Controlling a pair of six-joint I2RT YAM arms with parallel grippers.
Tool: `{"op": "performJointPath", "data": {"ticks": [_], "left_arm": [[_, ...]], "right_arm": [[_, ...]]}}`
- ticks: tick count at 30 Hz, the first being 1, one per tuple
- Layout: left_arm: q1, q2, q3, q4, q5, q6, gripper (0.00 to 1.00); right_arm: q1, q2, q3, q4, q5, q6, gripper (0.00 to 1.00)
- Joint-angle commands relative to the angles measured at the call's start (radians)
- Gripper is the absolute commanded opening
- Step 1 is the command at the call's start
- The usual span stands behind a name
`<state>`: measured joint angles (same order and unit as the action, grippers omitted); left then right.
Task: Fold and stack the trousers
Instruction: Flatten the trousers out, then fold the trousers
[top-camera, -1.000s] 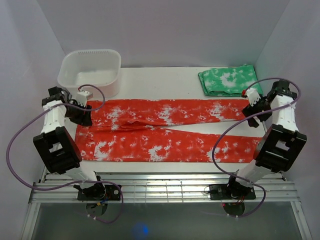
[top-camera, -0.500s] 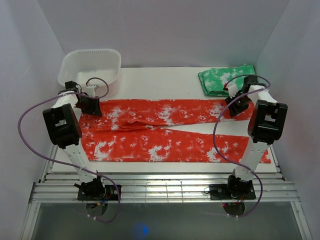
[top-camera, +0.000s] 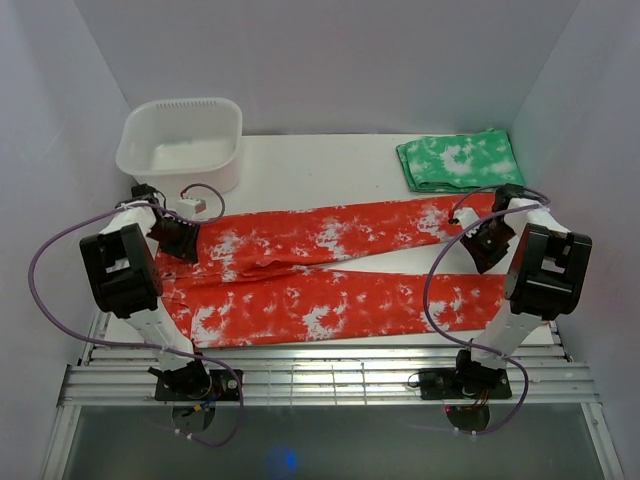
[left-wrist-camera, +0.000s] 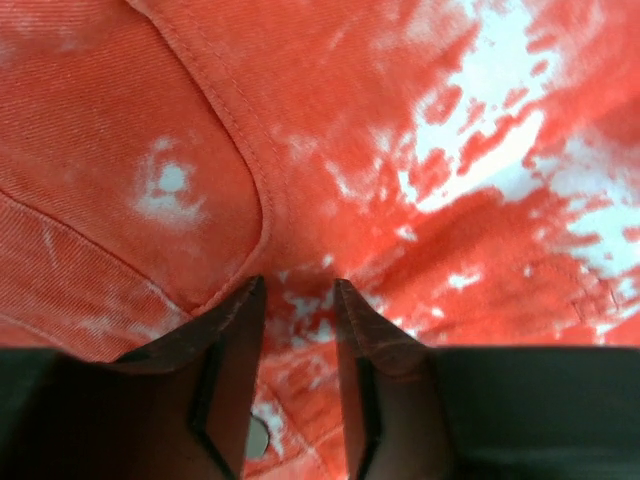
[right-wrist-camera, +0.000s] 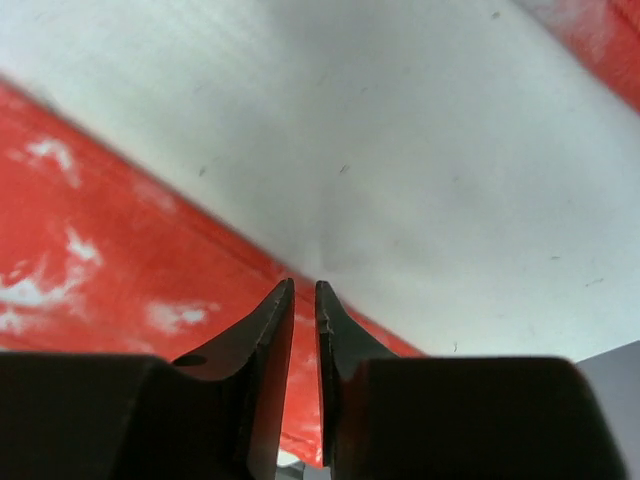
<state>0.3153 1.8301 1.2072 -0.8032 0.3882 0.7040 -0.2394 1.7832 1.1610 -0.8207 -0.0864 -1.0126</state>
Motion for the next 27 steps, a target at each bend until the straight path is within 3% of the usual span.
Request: {"op": "performJointPath", "data": {"ticks": [1, 3, 5, 6, 10, 15, 21, 27], "left_arm": [[0.018, -0.087, 0.092, -0.114, 0.027, 0.106, 0.49], [0.025, -0.092, 0.159, -0.148, 0.052, 0.129, 0.58], [0.031, -0.08, 0.256, -0.175, 0.083, 0.167, 0.68], [0.033, -0.054, 0.306, -0.177, 0.089, 0.173, 0.71], [0.033, 0.06, 0.42, -0.192, 0.087, 0.183, 0.7], [0.033, 0.147, 0.457, -0.192, 0.133, 0.271, 0.7], [0.038, 0.224, 0.497, -0.165, 0.147, 0.368, 0.7], [0.041, 0.248, 0.468, -0.1, 0.117, 0.408, 0.71]], "right_arm": [[-0.006, -0.091, 0.07, -0.173, -0.071, -0.119, 0.24], [-0.011, -0.1, 0.181, -0.253, -0.11, -0.159, 0.29], [-0.011, -0.087, 0.274, -0.259, -0.134, -0.179, 0.47], [-0.011, -0.076, 0.298, -0.233, -0.136, -0.182, 0.49], [0.005, 0.043, 0.413, -0.167, -0.119, -0.15, 0.47], [0.034, 0.26, 0.561, -0.16, -0.133, -0.075, 0.43], [0.054, 0.324, 0.45, -0.04, -0.084, -0.096, 0.4], [0.049, 0.262, 0.192, 0.0, 0.0, -0.187, 0.36]]}}
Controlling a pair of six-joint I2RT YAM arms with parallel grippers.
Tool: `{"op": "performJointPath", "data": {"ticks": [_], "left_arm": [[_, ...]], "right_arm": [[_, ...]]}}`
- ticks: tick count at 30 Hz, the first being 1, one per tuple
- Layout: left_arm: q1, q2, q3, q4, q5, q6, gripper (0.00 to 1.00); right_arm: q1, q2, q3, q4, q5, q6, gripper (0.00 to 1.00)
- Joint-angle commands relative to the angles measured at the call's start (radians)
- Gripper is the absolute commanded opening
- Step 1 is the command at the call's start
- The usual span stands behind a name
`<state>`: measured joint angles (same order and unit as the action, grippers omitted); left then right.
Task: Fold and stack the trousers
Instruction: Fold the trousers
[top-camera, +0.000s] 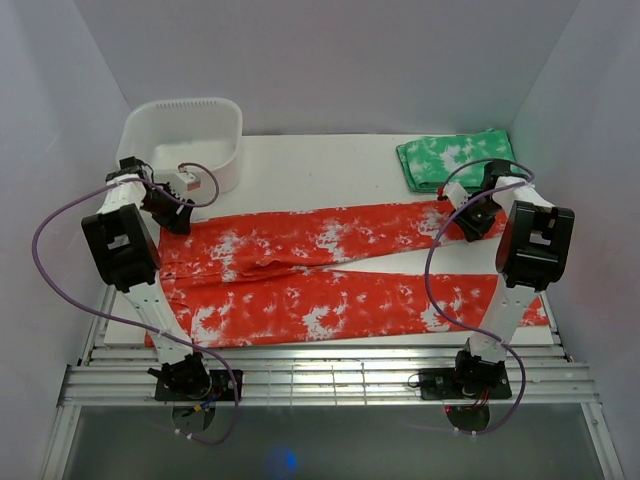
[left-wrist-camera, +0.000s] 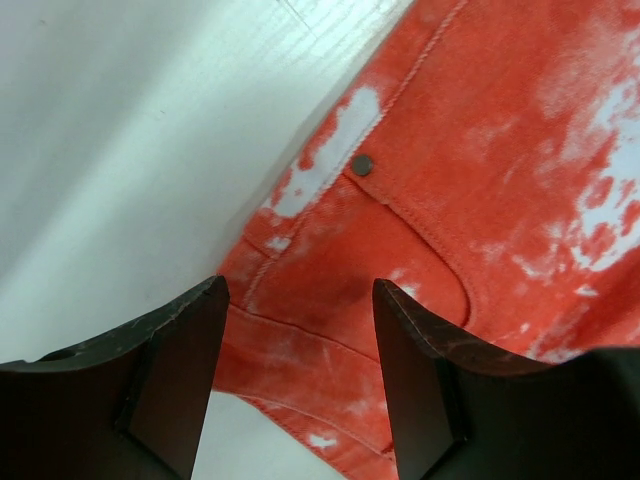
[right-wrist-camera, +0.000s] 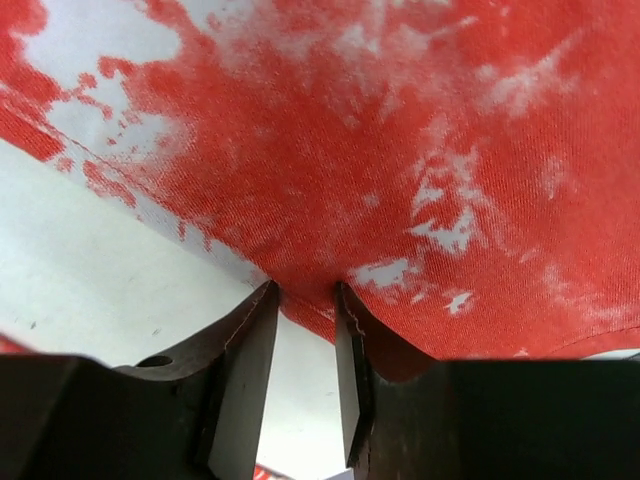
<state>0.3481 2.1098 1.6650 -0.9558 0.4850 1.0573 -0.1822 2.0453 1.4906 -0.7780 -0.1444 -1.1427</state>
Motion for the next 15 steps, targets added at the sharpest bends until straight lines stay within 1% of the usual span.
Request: {"op": "performJointPath", "data": {"ticks": [1, 2, 3, 6, 7, 9, 11, 12, 13, 14, 15], "left_arm": [[0.009, -0.033, 0.001, 0.061, 0.018, 0.061, 0.71], [0.012, -0.037, -0.008, 0.08, 0.018, 0.067, 0.71], [0.018, -0.045, -0.016, 0.086, 0.026, 0.07, 0.71], [0.022, -0.059, -0.043, 0.107, 0.044, 0.081, 0.71], [0.022, -0.062, -0.059, 0.109, 0.049, 0.089, 0.71], [0.023, -0.057, -0.071, 0.111, 0.049, 0.112, 0.71], [0.022, -0.031, -0.074, 0.104, 0.031, 0.116, 0.71], [0.022, -0.021, -0.073, 0.097, 0.026, 0.133, 0.69], [0.022, -0.01, -0.073, 0.082, 0.02, 0.15, 0.65], [0.022, 0.005, -0.077, 0.051, 0.012, 0.167, 0.61], [0.022, 0.007, -0.083, 0.045, 0.003, 0.191, 0.49]], "right_arm": [[-0.008, -0.032, -0.171, -0.046, 0.077, -0.069, 0.35], [-0.01, -0.049, -0.235, -0.05, 0.081, -0.093, 0.35], [-0.01, -0.066, -0.265, -0.061, 0.085, -0.109, 0.34], [-0.01, -0.146, -0.373, -0.098, 0.097, -0.17, 0.27], [-0.01, -0.192, -0.392, -0.104, 0.097, -0.186, 0.27], [-0.008, -0.232, -0.42, -0.106, 0.092, -0.216, 0.28], [-0.008, -0.272, -0.396, -0.128, 0.069, -0.224, 0.31], [-0.01, -0.28, -0.371, -0.144, 0.056, -0.223, 0.34], [-0.011, -0.289, -0.309, -0.161, 0.031, -0.218, 0.41], [-0.014, -0.292, -0.271, -0.187, 0.023, -0.215, 0.47], [-0.019, -0.293, -0.236, -0.191, 0.014, -0.21, 0.56]]}}
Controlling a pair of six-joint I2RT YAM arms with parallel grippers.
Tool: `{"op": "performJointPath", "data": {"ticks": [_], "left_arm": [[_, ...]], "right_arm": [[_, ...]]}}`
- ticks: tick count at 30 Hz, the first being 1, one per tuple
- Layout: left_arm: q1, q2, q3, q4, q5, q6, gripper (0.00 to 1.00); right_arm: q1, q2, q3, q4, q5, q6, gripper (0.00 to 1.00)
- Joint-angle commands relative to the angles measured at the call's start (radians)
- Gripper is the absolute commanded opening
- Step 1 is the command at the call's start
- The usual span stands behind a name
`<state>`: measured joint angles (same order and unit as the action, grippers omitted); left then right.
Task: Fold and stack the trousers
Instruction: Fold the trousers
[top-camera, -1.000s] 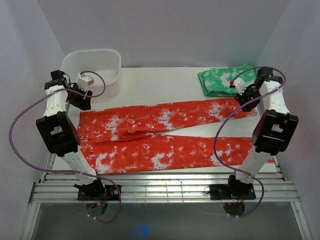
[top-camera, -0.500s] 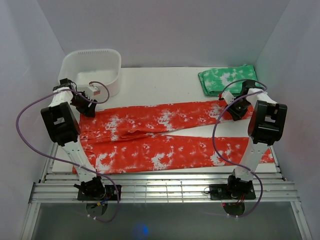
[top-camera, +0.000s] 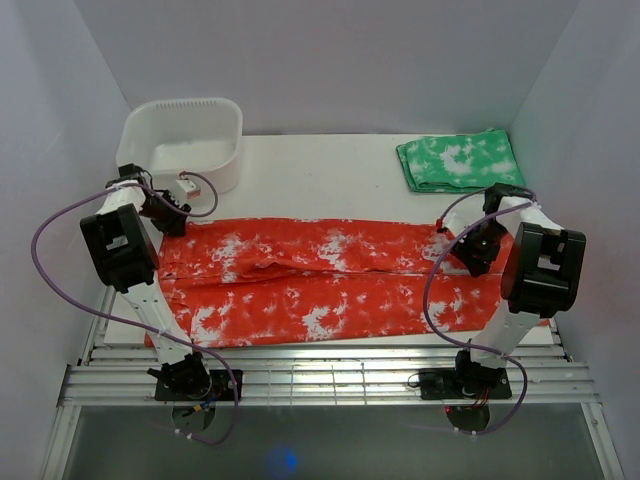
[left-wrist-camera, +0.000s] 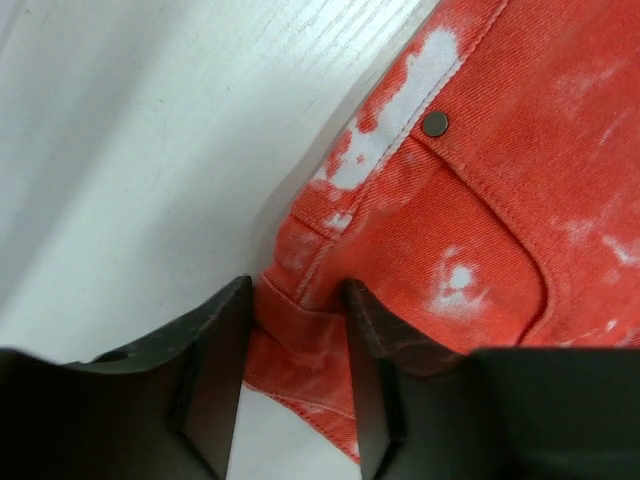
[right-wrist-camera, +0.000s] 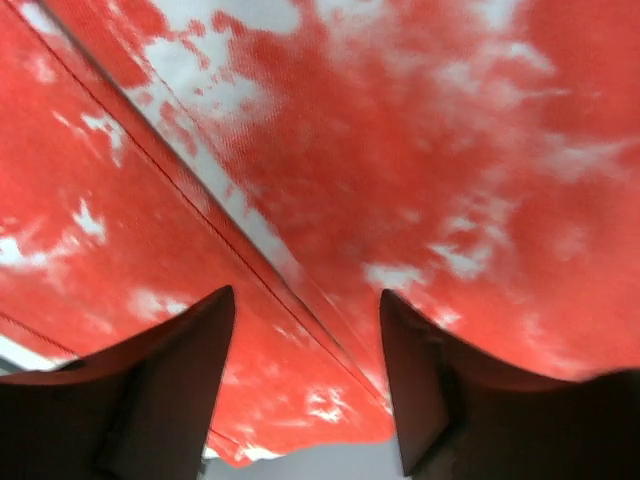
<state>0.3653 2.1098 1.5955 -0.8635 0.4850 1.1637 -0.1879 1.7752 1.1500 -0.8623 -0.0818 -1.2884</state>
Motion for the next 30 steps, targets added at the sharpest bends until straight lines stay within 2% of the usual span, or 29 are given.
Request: {"op": "performJointPath", "data": {"ticks": [1, 3, 4, 8, 12, 16, 21, 23, 24, 25, 27, 28, 29, 30], "left_arm": [[0.006, 0.006, -0.025, -0.048, 0.0, 0.093, 0.44], [0.006, -0.016, -0.057, -0.043, 0.009, 0.111, 0.35], [0.006, -0.023, -0.066, -0.043, 0.015, 0.129, 0.33], [0.006, -0.039, -0.077, -0.04, 0.041, 0.134, 0.31], [0.004, -0.054, -0.089, -0.043, 0.04, 0.148, 0.29], [0.006, -0.071, -0.104, -0.046, 0.037, 0.157, 0.28], [0.004, -0.08, -0.103, -0.06, 0.058, 0.143, 0.27], [0.006, -0.077, -0.101, -0.06, 0.06, 0.137, 0.26], [0.004, -0.076, -0.098, -0.063, 0.063, 0.133, 0.24], [0.004, -0.074, -0.097, -0.069, 0.064, 0.133, 0.2], [0.006, -0.073, -0.083, -0.071, 0.072, 0.114, 0.11], [0.004, -0.07, -0.068, -0.071, 0.078, 0.094, 0.03], [0.004, -0.065, -0.046, -0.071, 0.087, 0.07, 0.0], [0.004, -0.06, -0.007, -0.063, 0.107, 0.023, 0.0]], "right_arm": [[-0.018, -0.025, 0.175, -0.107, -0.061, -0.066, 0.69], [-0.033, -0.013, 0.247, -0.09, -0.07, -0.071, 0.8], [-0.036, 0.013, 0.314, -0.08, -0.075, -0.068, 0.83], [-0.047, 0.144, 0.489, -0.075, -0.075, -0.081, 0.79], [-0.051, 0.272, 0.619, -0.15, -0.078, -0.156, 0.75], [-0.053, 0.369, 0.656, -0.23, -0.087, -0.233, 0.75], [-0.053, 0.412, 0.626, -0.227, -0.098, -0.267, 0.76], [-0.053, 0.44, 0.62, -0.208, -0.081, -0.259, 0.73], [-0.053, 0.46, 0.62, -0.187, -0.069, -0.252, 0.68], [-0.053, 0.473, 0.622, -0.181, -0.064, -0.243, 0.57], [-0.053, 0.481, 0.623, -0.182, -0.075, -0.238, 0.29], [-0.053, 0.478, 0.625, -0.185, -0.078, -0.239, 0.18], [-0.053, 0.472, 0.637, -0.185, -0.076, -0.239, 0.08], [-0.051, 0.463, 0.655, -0.181, -0.067, -0.236, 0.08]]}}
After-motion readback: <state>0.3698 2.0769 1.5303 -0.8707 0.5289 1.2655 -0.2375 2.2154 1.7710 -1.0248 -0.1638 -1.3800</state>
